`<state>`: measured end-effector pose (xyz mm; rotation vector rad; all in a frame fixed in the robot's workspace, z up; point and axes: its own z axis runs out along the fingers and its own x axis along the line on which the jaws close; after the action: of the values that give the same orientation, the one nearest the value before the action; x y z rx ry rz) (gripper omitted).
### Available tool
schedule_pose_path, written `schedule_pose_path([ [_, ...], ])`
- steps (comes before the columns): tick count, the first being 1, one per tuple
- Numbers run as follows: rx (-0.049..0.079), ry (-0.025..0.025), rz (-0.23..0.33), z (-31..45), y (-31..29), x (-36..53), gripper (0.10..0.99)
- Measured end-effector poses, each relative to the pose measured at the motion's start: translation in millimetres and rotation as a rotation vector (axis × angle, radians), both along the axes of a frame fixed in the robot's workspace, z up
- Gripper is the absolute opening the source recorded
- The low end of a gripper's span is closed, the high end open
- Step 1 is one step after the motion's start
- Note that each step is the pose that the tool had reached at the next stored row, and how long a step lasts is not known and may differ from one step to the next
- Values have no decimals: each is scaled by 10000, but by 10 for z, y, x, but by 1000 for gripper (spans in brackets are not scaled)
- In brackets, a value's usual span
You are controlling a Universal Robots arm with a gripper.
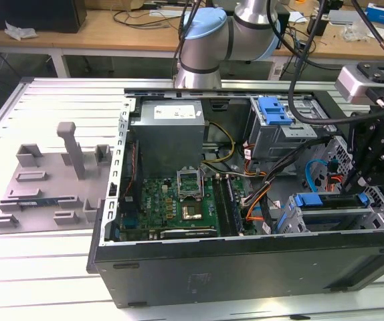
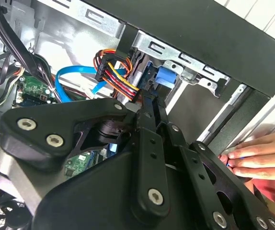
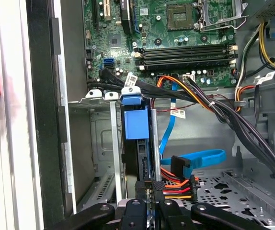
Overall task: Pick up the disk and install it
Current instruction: 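Insert the first disk wire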
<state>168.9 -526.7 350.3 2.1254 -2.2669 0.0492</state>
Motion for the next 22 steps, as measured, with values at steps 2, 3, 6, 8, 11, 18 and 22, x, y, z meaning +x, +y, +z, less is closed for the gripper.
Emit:
schedule_pose_path([
  [2,-2,0,0,-9,0,0,165],
  [3,-2,0,0,-12,0,0,165],
  [6,-1,0,0,-23,0,0,165],
  [8,-1,-1,0,-29,0,0,165],
  [11,-1,0,0,-36,0,0,165],
  [18,-1,0,-1,-62,0,0,165],
  [22,1,-1,0,-81,0,0,165],
])
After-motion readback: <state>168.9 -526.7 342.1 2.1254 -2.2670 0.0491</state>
